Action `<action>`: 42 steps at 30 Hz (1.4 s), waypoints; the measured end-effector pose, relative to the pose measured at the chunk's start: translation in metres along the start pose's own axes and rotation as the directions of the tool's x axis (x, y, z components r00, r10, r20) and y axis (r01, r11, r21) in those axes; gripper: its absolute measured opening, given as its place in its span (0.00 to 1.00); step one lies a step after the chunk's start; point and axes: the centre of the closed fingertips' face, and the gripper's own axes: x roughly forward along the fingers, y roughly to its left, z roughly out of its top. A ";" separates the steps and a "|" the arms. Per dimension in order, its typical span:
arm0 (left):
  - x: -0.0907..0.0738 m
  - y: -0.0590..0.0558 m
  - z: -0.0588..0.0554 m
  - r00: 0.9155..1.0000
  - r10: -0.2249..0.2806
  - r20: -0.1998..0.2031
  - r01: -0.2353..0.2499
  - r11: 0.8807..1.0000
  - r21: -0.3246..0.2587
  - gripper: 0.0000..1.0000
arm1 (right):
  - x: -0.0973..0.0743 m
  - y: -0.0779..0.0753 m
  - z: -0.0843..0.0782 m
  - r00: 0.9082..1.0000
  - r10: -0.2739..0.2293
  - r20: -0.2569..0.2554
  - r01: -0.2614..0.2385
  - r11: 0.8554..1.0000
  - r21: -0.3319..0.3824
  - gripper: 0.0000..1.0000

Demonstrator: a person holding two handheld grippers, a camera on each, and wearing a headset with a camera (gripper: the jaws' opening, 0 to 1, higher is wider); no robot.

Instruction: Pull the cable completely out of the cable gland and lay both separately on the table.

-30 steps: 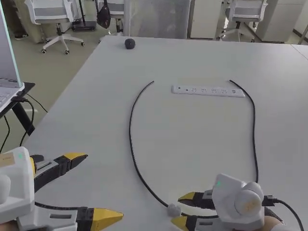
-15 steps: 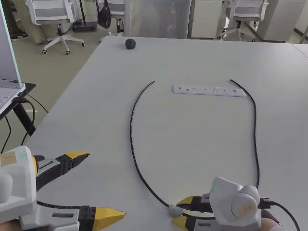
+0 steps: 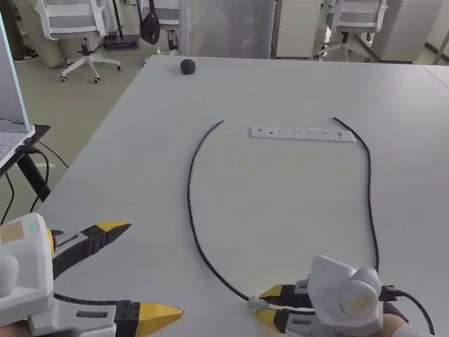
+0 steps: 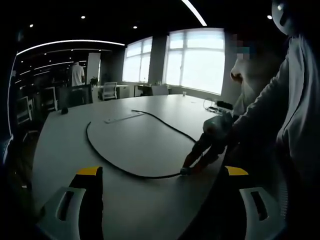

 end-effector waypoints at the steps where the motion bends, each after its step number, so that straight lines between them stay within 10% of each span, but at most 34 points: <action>1: 0.000 0.000 0.001 1.000 -0.001 0.001 0.001 1.000 0.002 0.99 | -0.001 -0.002 0.001 1.000 -0.002 0.003 0.002 1.000 0.003 0.09; 42: 0.016 -0.015 0.041 0.992 -0.118 0.039 0.115 0.990 0.082 0.95 | -0.074 -0.014 0.119 0.985 0.068 0.158 -0.069 0.998 0.004 0.07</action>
